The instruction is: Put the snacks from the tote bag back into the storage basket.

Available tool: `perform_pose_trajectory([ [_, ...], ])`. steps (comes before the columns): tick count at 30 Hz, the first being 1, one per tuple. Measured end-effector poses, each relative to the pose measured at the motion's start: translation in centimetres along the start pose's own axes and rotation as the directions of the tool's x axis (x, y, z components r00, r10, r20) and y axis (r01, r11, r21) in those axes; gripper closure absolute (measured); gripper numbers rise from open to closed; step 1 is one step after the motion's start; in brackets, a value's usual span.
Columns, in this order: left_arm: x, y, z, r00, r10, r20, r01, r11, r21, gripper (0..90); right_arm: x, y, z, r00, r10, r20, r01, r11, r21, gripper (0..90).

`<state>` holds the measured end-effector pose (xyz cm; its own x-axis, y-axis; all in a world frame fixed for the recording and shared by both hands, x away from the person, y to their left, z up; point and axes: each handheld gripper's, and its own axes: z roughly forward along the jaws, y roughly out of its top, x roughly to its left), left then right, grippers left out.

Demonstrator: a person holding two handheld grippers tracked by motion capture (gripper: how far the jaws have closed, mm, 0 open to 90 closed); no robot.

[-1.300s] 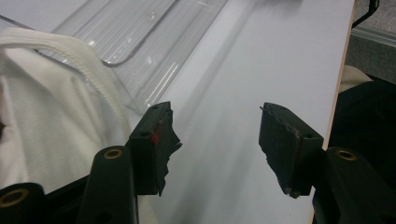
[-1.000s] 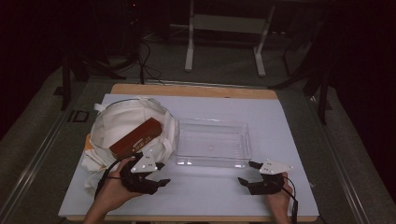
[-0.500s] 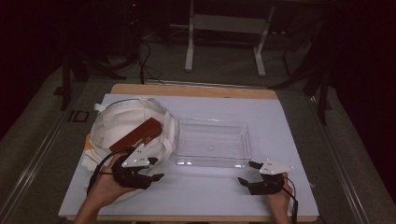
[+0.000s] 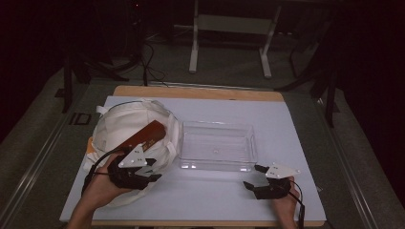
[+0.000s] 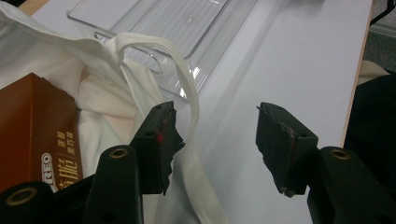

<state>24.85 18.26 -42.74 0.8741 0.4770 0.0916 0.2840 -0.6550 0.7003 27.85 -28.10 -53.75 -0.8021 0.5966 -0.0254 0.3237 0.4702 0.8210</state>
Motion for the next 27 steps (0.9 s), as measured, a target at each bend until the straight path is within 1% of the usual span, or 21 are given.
perform_pose_trajectory([
  [4, 0.3, -0.2, -0.2, 0.9999, -0.008, -0.013, 0.008, 1.0, 0.0, 47.5, 0.0, 0.0, 0.0, 1.0, -0.002, 0.0, 0.002, 1.0, -0.001, 21.3],
  [16, 1.4, -0.8, -0.7, 0.9985, -0.028, -0.046, 0.029, 0.9994, 0.021, 46.5, 0.0, 0.0, 0.0, 1.0, -0.004, 0.003, 0.004, 1.0, -0.001, 21.3],
  [27, 2.3, -1.0, -0.9, 0.9976, -0.036, -0.06, 0.038, 0.9984, 0.043, 46.5, 0.0, 0.0, 0.0, 1.0, -0.003, 0.002, 0.003, 1.0, -0.002, 21.3],
])
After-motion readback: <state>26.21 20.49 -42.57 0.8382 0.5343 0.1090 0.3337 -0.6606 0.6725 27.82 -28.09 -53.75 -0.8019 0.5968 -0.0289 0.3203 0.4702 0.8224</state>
